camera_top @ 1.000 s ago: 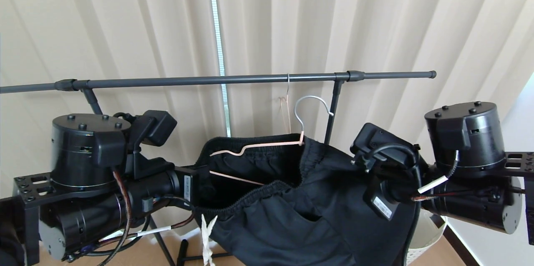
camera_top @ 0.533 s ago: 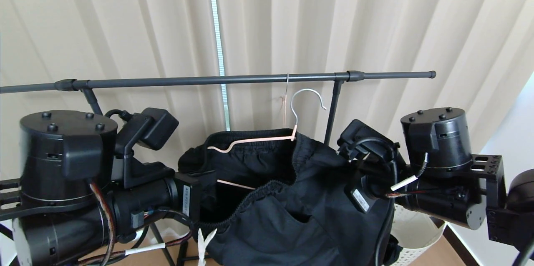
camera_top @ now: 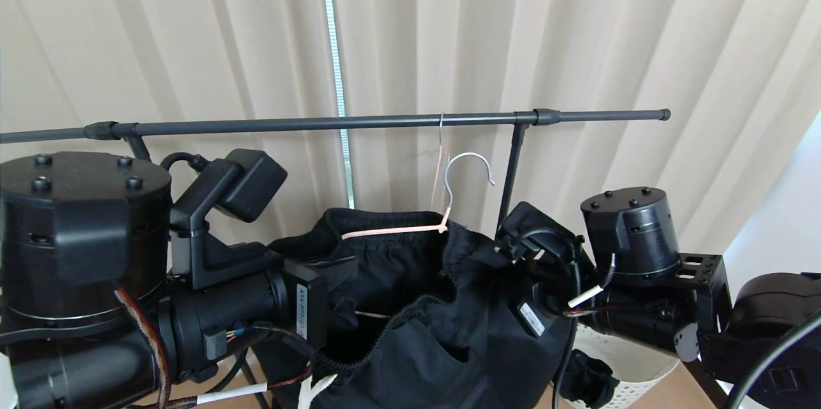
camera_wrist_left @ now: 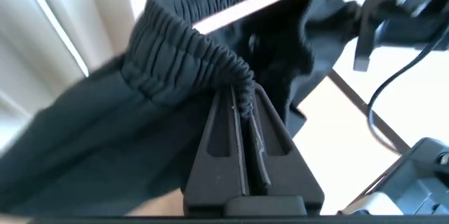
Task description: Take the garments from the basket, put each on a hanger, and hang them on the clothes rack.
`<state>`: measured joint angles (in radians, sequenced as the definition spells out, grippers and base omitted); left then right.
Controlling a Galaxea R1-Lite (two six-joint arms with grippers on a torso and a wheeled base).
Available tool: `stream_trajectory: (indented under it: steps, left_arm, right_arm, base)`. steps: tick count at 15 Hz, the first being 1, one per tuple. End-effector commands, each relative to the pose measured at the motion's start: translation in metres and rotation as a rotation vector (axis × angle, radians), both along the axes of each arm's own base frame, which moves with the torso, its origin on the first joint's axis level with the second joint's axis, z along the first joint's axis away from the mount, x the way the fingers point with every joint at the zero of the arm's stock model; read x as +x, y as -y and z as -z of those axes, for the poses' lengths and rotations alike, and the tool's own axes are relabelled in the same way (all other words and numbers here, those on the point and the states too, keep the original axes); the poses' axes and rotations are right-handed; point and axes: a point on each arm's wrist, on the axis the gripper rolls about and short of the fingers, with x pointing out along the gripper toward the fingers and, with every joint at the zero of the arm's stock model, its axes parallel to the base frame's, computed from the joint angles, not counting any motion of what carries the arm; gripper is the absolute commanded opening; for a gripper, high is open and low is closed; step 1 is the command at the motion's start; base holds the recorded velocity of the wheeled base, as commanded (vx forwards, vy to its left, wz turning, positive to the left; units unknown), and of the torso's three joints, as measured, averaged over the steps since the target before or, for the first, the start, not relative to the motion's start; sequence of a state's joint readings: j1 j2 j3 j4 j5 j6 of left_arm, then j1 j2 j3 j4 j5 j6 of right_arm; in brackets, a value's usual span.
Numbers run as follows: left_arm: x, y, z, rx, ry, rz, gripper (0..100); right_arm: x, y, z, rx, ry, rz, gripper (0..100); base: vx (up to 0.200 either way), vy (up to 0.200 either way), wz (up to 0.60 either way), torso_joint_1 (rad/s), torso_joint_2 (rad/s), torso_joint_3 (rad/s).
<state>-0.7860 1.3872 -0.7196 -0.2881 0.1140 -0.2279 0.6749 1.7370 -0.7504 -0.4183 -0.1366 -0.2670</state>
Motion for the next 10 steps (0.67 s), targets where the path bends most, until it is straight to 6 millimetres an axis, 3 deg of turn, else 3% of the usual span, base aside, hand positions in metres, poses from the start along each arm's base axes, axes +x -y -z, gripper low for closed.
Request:
stream_trajectory:
  steps: [1, 3, 6, 10]
  left_arm:
    - [0.001, 0.0, -0.003, -0.008, 0.008, -0.003, 0]
    - [0.006, -0.006, -0.002, 0.003, 0.007, -0.038, 0]
    - [0.029, -0.038, 0.003, 0.078, 0.028, -0.186, 0]
    - [0.041, -0.058, 0.0, 0.135, 0.068, -0.255, 0]
  right_arm:
    - [-0.002, 0.002, 0.004, -0.011, -0.012, -0.004, 0]
    - [-0.007, 0.007, 0.001, -0.006, 0.0, -0.037, 0]
    - [-0.011, 0.036, -0.013, -0.009, 0.059, -0.109, 0]
    - [-0.014, 0.046, -0.016, -0.05, 0.09, -0.134, 0]
  base:
    - [0.0, 0.0, 0.0, 0.0, 0.0, 0.0]
    - [0.0, 0.0, 0.0, 0.0, 0.0, 0.0]
    - [0.0, 0.0, 0.0, 0.0, 0.0, 0.0]
    - [0.0, 0.0, 0.0, 0.0, 0.0, 0.0]
